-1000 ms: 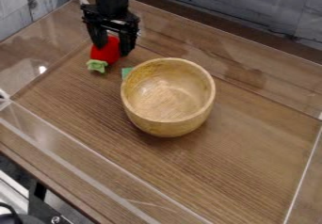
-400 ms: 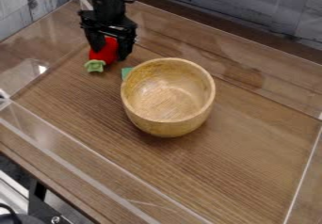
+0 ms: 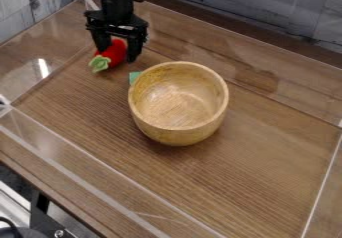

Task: Move the red fruit to the right side of the table

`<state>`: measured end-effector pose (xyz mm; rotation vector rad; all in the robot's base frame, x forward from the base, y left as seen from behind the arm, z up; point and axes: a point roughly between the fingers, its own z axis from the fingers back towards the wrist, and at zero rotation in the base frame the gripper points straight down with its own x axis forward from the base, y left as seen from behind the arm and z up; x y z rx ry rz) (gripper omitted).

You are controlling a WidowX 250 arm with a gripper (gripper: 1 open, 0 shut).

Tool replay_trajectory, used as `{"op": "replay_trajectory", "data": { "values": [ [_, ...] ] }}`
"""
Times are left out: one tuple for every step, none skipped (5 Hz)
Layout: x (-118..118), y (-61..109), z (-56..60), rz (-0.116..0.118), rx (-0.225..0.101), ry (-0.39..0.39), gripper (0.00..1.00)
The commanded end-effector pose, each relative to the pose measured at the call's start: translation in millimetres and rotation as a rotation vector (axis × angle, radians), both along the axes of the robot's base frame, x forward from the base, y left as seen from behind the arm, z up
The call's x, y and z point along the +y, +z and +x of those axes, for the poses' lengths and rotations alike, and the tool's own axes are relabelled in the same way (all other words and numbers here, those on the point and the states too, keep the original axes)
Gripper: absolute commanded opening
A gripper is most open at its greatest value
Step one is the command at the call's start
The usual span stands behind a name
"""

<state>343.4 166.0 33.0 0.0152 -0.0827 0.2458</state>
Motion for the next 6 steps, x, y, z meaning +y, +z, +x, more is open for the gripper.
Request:
{"op": "replay_trajectory", "data": {
  "values": [
    [-7, 5.9, -2.0, -0.008, -0.019, 0.053, 1.0],
    [-12, 7.0, -9.4, -0.022, -0.018, 0.101, 1.0],
    [-18, 4.4, -13.0, -0.033, -0.016, 0.134, 1.0],
    [-23, 2.3, -15.3, -0.044, -0.014, 0.163, 1.0],
    [-28, 1.3, -16.7, -0.057, -0.012, 0.191, 1.0],
    [-26, -1.1, -28.3, -0.053, -0.01, 0.167, 0.0]
  ]
}}
